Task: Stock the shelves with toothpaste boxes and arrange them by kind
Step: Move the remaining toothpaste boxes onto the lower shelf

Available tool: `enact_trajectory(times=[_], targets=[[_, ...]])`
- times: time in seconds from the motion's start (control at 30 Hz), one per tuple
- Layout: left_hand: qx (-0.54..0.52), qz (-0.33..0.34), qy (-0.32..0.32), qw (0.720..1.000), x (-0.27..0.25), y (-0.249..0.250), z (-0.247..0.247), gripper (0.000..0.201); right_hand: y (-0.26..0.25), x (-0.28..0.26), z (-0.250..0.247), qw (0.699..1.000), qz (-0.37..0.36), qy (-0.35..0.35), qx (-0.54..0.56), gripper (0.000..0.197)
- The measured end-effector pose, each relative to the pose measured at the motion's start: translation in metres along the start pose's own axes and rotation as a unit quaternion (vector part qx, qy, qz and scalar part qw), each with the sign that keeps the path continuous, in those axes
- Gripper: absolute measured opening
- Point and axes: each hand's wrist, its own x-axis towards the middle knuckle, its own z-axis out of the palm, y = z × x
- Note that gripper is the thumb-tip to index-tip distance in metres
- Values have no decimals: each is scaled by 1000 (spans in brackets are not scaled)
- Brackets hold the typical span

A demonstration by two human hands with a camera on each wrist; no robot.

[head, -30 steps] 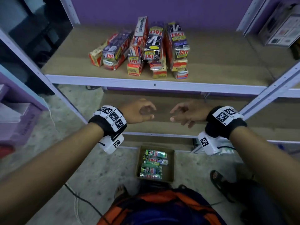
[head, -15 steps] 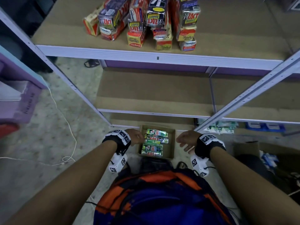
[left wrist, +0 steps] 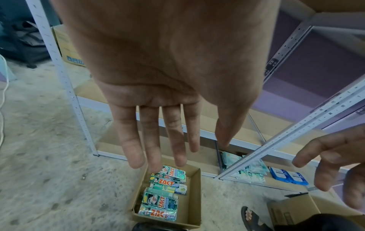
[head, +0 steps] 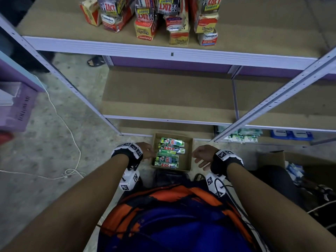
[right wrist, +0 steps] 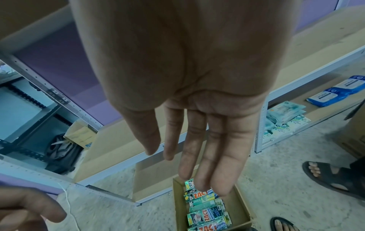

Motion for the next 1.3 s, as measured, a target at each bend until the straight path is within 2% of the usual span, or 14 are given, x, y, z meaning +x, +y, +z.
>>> enact_trajectory(times=[0.37, 0.63, 0.7, 0.83, 0.93, 1.07, 1.2, 1.3], targets=[[-67, -2, 9, 998, 34, 3, 3, 25, -15, 30, -5, 1000, -2, -8, 10, 35], [-189, 1, 25, 982, 90, -11, 13, 25, -15, 92, -7, 999, -25, 17, 33, 22], [-209, -1, 33, 977, 106, -12, 12, 27, -17, 111, -7, 999, -29, 20, 31, 18], [-228, -8, 29, 973, 140, -9, 9, 31, -14, 153, -3, 998, -19, 15, 49, 26], [-252, -9, 22, 967, 171, -12, 12, 31, -9, 191, 3, 998, -11, 19, 67, 23], [-260, -19, 37, 965, 225, -30, 35, 32, -2, 250, 14, 998, -1, 2, 67, 19], [-316, -35, 27, 948, 278, -52, 62, 36, 11, 306, 28, 998, -10, 1, 60, 8], [-362, -48, 4, 931, 313, -63, 78, 31, 23, 345, 38, 996, -12, 4, 84, 7]])
